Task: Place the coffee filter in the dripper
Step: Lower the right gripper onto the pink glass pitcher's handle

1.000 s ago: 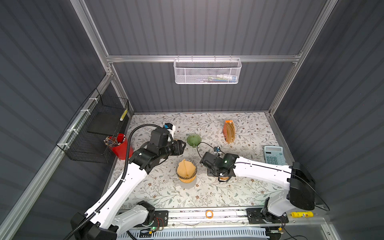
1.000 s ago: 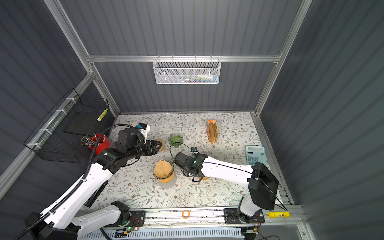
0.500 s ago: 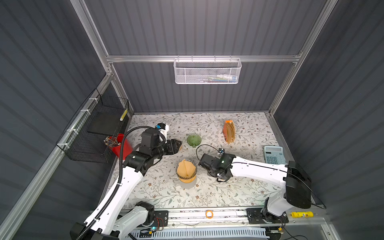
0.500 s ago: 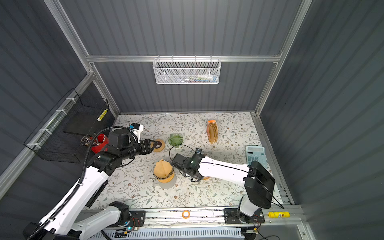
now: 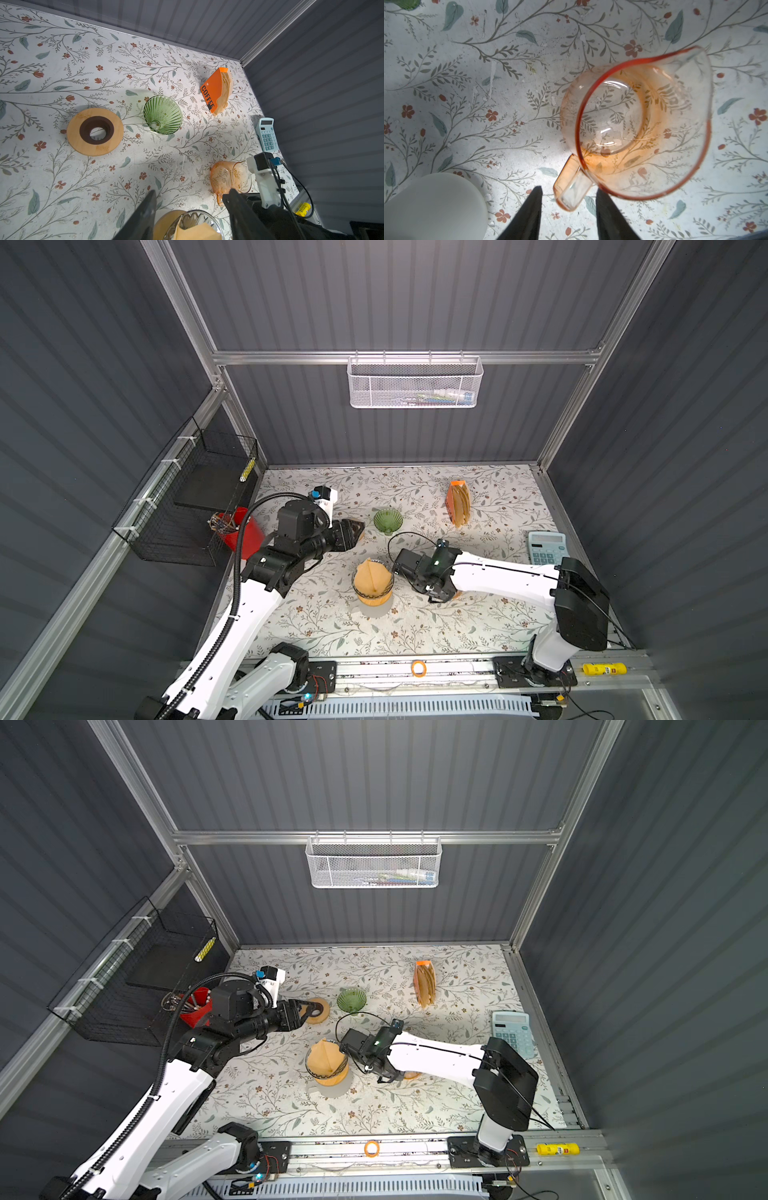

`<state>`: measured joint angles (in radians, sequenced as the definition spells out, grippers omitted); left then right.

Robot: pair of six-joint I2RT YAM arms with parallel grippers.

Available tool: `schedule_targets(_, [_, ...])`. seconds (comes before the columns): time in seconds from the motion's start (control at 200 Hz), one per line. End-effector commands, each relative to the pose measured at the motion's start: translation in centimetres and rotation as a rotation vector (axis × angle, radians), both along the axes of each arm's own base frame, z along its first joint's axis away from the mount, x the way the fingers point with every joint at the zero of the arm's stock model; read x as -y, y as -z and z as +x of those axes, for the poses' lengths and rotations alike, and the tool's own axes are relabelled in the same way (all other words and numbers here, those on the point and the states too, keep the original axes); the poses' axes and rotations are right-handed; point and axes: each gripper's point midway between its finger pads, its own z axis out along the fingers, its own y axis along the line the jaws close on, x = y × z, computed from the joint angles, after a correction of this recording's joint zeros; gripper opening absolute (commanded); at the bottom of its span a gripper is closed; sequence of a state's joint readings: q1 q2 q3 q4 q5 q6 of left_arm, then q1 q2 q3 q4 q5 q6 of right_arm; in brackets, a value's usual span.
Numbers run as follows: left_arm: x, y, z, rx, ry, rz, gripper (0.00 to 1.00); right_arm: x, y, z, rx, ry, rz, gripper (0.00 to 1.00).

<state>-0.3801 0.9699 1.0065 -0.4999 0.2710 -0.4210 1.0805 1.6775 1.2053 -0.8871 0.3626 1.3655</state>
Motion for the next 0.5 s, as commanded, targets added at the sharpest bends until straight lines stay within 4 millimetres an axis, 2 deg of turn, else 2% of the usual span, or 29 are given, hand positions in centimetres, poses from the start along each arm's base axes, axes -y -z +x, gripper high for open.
schedule_targets(0.0, [-0.1,0.0,-0.4,0.018,0.021,0.004,0.56,0.7,0.8,-0.5,-0.026,0.024,-0.017,0.44])
schedule_targets(0.495, [-0.3,0.2,0.1,-0.003,0.000,0.017,0.56,2.1,1.1,-1.8,-0.048,0.025,0.003,0.42])
